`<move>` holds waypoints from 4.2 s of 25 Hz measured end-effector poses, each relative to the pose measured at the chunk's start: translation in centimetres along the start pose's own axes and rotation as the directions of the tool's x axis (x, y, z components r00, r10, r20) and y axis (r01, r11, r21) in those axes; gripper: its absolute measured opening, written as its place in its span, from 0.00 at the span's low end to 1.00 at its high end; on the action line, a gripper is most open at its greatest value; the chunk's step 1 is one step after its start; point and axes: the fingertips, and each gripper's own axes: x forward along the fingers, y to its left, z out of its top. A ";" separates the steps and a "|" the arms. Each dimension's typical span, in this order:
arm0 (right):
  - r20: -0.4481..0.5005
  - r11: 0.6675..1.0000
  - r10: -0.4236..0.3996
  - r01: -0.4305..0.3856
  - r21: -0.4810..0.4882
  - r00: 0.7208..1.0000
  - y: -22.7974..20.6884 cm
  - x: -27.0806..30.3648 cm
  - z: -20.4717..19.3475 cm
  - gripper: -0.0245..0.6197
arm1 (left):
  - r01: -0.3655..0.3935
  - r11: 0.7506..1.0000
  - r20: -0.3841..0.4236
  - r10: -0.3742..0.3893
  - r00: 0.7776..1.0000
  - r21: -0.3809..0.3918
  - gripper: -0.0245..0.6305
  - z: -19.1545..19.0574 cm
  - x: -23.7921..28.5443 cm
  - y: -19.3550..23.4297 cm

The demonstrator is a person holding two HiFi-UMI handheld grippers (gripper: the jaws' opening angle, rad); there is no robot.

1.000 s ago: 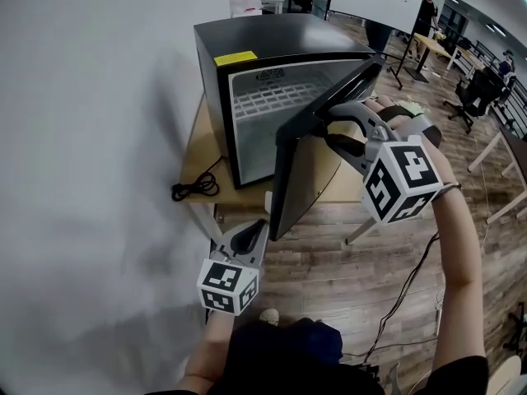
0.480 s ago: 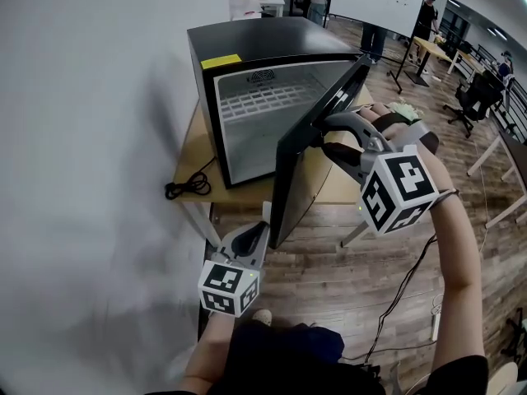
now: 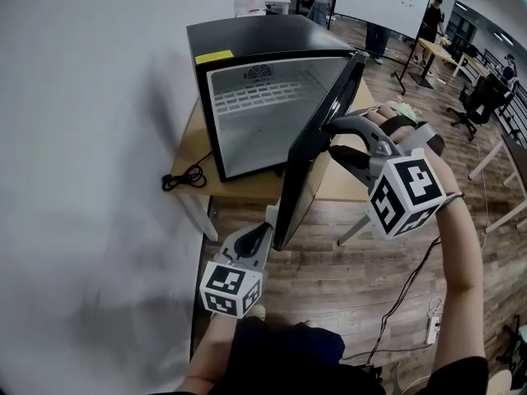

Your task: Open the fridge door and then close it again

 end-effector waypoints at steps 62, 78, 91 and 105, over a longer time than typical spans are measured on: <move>-0.059 0.987 -0.068 0.058 -0.148 0.996 6.0 -7.3 -11.6 0.22 | -0.029 0.999 0.011 0.030 1.000 -0.013 0.05 -2.8 3.1 -12.3; 0.037 0.991 -0.063 0.067 -0.120 0.997 4.6 -8.0 -8.1 0.22 | -0.072 0.997 0.005 0.072 0.997 -0.017 0.05 -1.9 2.0 -11.2; 0.071 0.982 -0.090 0.101 -0.160 0.993 0.4 -1.5 -1.3 0.17 | -0.109 0.993 -0.001 0.109 0.994 -0.043 0.05 -1.5 1.0 -3.7; 0.039 0.979 -0.077 0.083 -0.188 0.996 -3.4 4.6 2.7 0.16 | -0.148 0.988 0.027 0.149 0.988 -0.041 0.05 0.1 -0.7 3.5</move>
